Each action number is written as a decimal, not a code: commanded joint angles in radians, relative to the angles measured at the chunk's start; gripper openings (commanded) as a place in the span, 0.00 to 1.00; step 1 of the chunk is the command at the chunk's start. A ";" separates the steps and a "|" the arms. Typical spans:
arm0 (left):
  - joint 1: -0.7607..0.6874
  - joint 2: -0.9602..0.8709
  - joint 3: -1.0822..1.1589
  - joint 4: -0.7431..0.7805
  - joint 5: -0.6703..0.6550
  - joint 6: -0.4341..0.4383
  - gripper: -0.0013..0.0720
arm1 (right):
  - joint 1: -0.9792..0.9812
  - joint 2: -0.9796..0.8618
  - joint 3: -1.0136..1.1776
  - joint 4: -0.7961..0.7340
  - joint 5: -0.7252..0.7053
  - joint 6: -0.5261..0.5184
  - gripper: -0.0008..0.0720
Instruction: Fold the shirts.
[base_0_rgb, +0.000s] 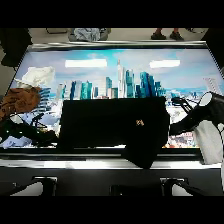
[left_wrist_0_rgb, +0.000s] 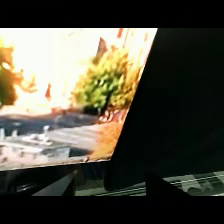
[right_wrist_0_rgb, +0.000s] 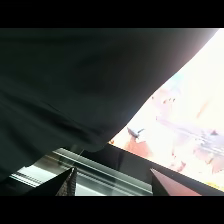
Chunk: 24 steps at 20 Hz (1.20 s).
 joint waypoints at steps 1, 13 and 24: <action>-0.026 0.008 -0.056 -0.024 0.080 0.007 0.64 | 0.000 0.019 -0.018 0.000 -0.012 -0.004 0.75; -0.038 0.013 -0.100 -0.076 0.111 0.000 0.06 | 0.000 0.117 -0.364 0.170 -0.140 -0.056 0.75; -0.038 0.013 -0.100 -0.076 0.102 0.000 0.06 | 0.000 0.117 -0.500 0.334 -0.297 -0.039 0.37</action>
